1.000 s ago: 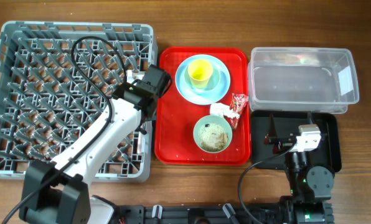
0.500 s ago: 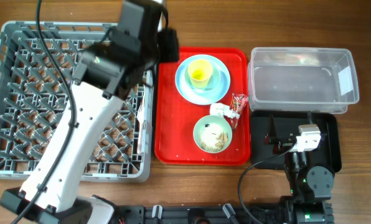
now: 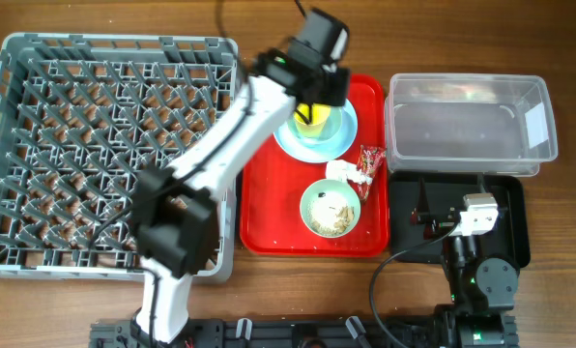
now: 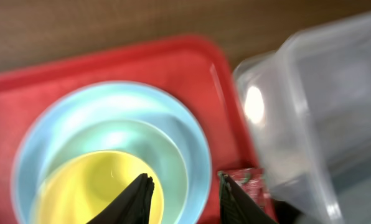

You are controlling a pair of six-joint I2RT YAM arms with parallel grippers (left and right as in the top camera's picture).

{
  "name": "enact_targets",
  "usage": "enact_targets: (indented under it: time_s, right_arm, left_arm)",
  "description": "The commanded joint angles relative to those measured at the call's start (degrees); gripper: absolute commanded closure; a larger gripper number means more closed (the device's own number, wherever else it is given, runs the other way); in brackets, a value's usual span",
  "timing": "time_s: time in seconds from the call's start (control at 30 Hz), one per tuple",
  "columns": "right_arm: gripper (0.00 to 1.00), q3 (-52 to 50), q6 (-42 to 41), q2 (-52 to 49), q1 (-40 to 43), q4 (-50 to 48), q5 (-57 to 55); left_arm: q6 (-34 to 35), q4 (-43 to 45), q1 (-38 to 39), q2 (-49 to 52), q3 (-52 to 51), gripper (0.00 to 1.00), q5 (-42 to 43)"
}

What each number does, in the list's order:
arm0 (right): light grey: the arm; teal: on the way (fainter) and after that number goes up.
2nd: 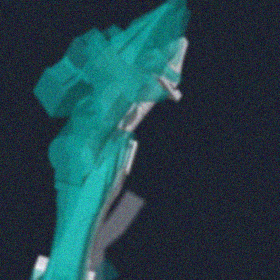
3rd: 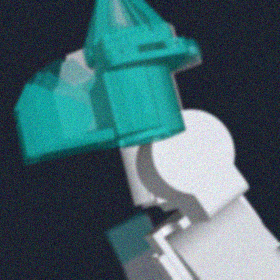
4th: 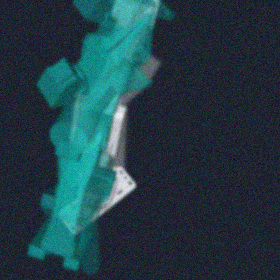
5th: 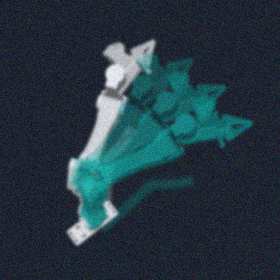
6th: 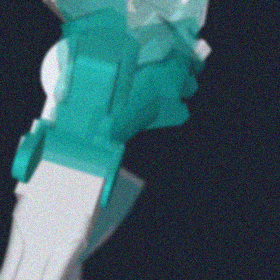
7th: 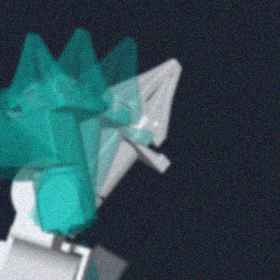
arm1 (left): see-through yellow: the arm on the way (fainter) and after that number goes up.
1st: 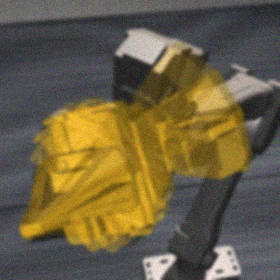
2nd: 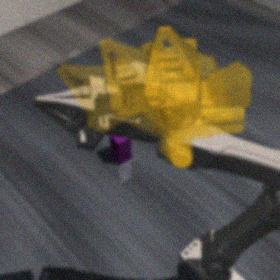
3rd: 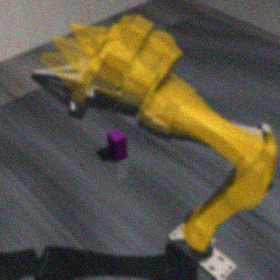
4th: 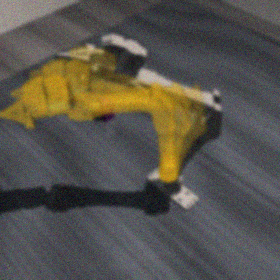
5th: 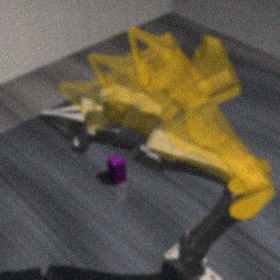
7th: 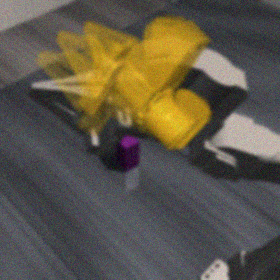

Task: Sort waste into correct bins and load items into the dishwasher rack
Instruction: 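Grasp the yellow cup rim on the blue plate with the left gripper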

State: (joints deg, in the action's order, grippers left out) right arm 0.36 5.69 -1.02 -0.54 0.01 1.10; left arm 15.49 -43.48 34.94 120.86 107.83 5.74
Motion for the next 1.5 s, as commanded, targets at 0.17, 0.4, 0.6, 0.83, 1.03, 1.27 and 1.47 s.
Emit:
enact_targets:
  time_s: [0.17, 0.4, 0.6, 0.83, 1.03, 1.27, 1.47]
  right_arm:
    - [0.00, -0.07, 0.31, 0.00, 0.28, -0.24, 0.48]
    - [0.00, -0.07, 0.28, 0.00, 0.28, -0.24, 0.48]
    - [0.00, -0.07, 0.31, 0.00, 0.28, -0.24, 0.46]
    - [0.00, -0.07, 0.31, 0.00, 0.28, -0.24, 0.48]
    - [0.00, -0.07, 0.28, 0.00, 0.28, -0.24, 0.48]
    - [0.00, -0.07, 0.28, 0.00, 0.28, -0.24, 0.48]
    - [0.00, -0.07, 0.31, 0.00, 0.28, -0.24, 0.48]
  left_arm:
    - [-1.81, -0.04, 1.86, 3.87, -0.02, 0.82, -7.39]
    - [-1.79, -3.43, 1.86, 4.11, -0.02, 0.83, -10.75]
    - [-1.79, -5.92, 2.10, 4.22, -0.02, 0.80, -10.75]
    - [-1.79, -7.45, 2.56, 4.61, -0.04, 0.79, -10.75]
    - [-1.55, -8.68, 2.73, 4.83, -1.01, 0.80, -10.73]
    - [-1.55, -7.98, 2.71, 4.83, -2.21, 0.86, -10.78]
    - [-1.55, -7.15, 2.69, 4.48, -2.08, 0.95, -11.04]
